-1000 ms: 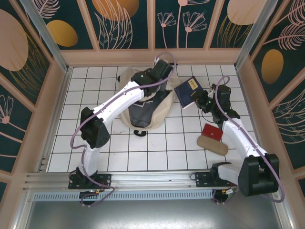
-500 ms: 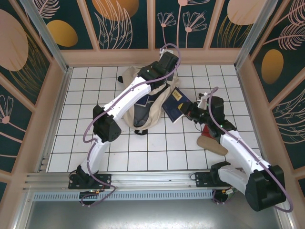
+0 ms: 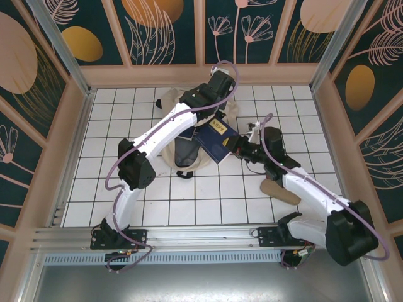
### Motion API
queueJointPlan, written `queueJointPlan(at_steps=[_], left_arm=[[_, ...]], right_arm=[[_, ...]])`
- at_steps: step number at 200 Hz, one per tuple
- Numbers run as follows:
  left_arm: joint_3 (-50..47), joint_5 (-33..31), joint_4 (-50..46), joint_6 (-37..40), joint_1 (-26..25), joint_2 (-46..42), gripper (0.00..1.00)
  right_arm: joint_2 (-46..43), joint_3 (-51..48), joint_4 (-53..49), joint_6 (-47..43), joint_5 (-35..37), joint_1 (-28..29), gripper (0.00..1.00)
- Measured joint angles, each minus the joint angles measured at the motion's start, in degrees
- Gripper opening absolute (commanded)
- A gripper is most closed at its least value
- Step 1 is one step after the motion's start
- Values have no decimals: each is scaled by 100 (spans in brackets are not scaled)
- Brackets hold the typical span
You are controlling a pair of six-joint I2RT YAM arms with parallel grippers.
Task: Pack the student bag
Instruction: Place the book in the student bag.
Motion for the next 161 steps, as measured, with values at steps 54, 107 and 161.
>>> queueJointPlan(at_steps=[54,107,161], left_arm=[[-31,72,-2,15,0,-44,0],[-28,190,-35,33,0,-68,0],[181,551,-201,31,0,-68,0]], right_arm=[[826,149,588,155,304,221,0],[1987,586,1606,761,931,492,0],[3412,1130,2603,1703,1513,682,0]])
